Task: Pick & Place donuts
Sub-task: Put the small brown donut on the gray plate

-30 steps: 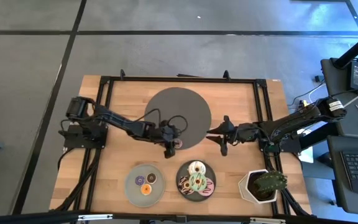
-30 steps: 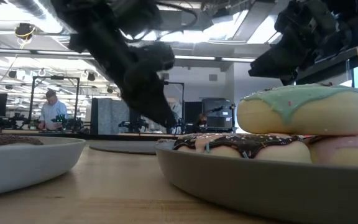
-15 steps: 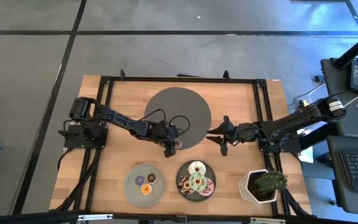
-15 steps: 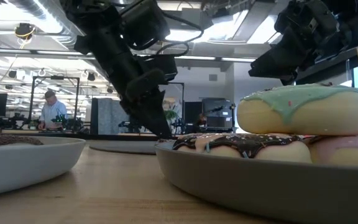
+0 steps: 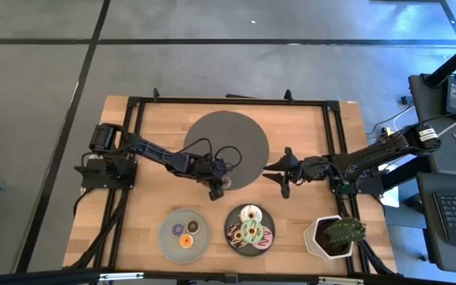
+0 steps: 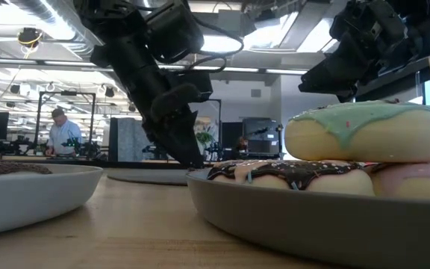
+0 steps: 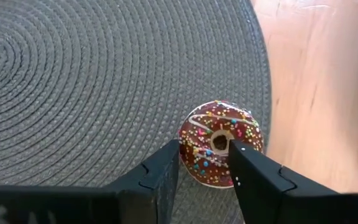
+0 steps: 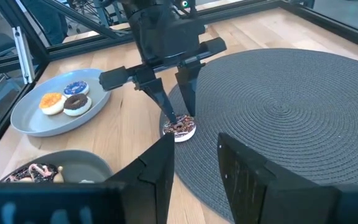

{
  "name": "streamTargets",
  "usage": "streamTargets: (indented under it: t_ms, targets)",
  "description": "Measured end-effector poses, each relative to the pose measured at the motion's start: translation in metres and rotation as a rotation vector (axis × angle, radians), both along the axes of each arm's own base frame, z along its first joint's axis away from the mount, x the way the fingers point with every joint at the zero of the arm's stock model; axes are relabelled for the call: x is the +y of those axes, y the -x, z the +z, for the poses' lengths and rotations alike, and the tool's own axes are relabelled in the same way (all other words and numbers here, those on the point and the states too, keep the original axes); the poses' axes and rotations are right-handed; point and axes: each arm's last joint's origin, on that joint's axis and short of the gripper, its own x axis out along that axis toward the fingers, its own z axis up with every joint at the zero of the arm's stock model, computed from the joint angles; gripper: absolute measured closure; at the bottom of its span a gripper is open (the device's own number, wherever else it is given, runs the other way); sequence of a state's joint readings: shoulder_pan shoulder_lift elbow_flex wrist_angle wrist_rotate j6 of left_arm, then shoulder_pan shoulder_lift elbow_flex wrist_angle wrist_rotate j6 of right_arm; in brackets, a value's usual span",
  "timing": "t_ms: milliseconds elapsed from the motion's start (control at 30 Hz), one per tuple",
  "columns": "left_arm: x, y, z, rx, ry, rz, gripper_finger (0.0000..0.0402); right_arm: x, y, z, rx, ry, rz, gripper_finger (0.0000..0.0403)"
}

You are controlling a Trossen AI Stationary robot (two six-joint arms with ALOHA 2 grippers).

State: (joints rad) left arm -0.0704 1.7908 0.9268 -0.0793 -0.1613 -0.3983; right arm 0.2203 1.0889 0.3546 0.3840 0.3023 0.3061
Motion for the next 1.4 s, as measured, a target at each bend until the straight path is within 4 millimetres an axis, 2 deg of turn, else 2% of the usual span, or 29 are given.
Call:
streamTargets:
  t_ms: [700,800,900,967,1033,1167,1267,1400]
  targets:
    - [0.005,0.0,0.001,0.003,-0.036,-0.028,0.0374,0.0,0.0,0.0,0.0,0.0,0.0,0.0279]
    - [0.005,-0.003,0.014,-0.036,-0.037,-0.03,0.0387,0.0,0.0,0.0,0.002,0.001,0.0,0.0279]
    - [0.004,-0.003,0.039,-0.105,-0.035,-0.033,0.0395,0.0,0.0,0.0,0.005,0.002,0.0,0.0279]
    - [-0.001,0.008,0.054,-0.084,-0.01,-0.028,0.0395,0.0,0.0,0.0,0.007,0.0,0.0,0.0279]
    - [-0.012,0.022,0.069,-0.062,0.04,-0.012,0.0395,0.0,0.0,-0.001,0.017,-0.005,0.013,0.0279]
    - [-0.048,0.057,0.09,-0.014,0.09,0.064,0.0397,0.0,0.0,-0.002,0.021,-0.003,0.015,0.0279]
    - [-0.079,0.079,0.096,-0.009,0.122,0.135,0.0396,0.001,0.0,-0.002,0.021,-0.008,0.027,0.0279]
    - [-0.128,0.103,0.092,-0.027,0.19,0.149,0.0395,0.001,0.0,-0.002,0.022,-0.013,0.038,0.0279]
